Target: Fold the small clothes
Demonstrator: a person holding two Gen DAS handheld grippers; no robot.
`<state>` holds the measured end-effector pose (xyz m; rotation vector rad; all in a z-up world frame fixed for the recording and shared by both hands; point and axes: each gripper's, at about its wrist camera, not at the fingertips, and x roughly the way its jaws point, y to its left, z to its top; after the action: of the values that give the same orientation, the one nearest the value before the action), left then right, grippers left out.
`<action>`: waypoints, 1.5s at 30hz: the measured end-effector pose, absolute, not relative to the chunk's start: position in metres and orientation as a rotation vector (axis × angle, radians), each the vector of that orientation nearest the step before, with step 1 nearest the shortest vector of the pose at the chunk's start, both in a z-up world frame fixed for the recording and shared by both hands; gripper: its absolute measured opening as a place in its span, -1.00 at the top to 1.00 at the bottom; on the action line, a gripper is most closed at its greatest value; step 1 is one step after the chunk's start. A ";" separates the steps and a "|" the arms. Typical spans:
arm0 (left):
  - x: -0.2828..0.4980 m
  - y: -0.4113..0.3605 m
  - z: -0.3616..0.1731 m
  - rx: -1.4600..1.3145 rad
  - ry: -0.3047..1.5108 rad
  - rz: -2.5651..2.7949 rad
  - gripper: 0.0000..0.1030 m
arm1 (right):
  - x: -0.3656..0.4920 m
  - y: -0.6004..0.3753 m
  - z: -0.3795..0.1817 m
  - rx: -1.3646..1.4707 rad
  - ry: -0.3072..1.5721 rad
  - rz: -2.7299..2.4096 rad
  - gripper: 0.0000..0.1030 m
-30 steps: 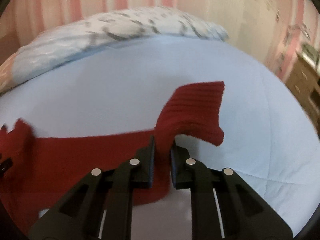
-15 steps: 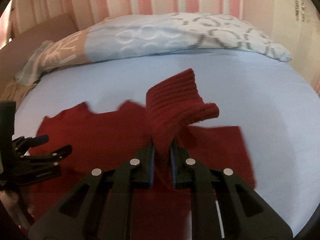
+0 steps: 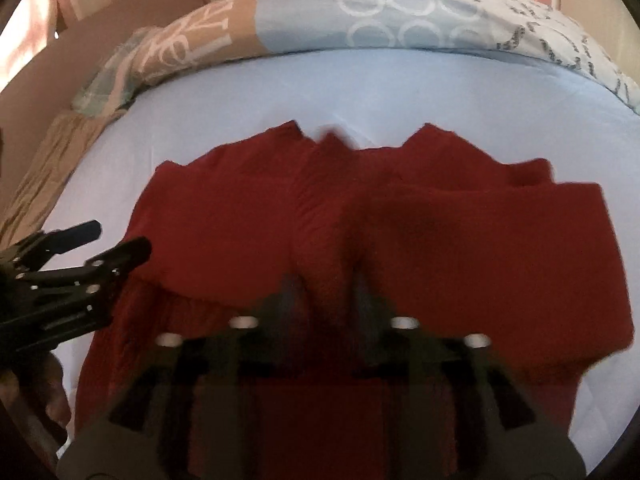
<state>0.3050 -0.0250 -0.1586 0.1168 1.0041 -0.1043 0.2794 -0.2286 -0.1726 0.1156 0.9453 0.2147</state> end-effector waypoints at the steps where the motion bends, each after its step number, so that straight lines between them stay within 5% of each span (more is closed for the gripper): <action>1: 0.304 -0.030 -0.160 0.120 1.006 -0.110 -0.66 | 0.274 -0.237 -0.168 0.118 0.935 0.214 -0.15; 24: 0.309 -0.095 -0.182 -0.101 1.089 -0.264 -0.66 | 0.237 -0.336 -0.175 0.184 0.930 0.041 -0.23; 25: 0.314 -0.096 -0.183 -0.097 1.101 -0.252 -0.62 | 0.237 -0.336 -0.176 0.176 0.931 0.036 -0.26; 27: 0.319 -0.099 -0.185 -0.077 1.115 -0.247 -0.23 | 0.238 -0.339 -0.179 0.168 0.930 0.021 -0.30; 29: 0.323 -0.102 -0.187 -0.058 1.124 -0.241 0.48 | 0.239 -0.343 -0.182 0.177 0.936 0.013 -0.37; 31: 0.326 -0.104 -0.187 -0.069 1.123 -0.264 0.81 | 0.241 -0.347 -0.186 0.185 0.947 0.010 -0.37; 45: 0.329 -0.044 -0.150 0.118 0.917 -0.096 0.83 | 0.239 -0.361 -0.172 0.208 0.863 -0.072 -0.70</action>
<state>0.3289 -0.0442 -0.1495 0.1177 0.9171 -0.0960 0.2394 -0.3606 -0.1724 0.2075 0.8627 -0.0717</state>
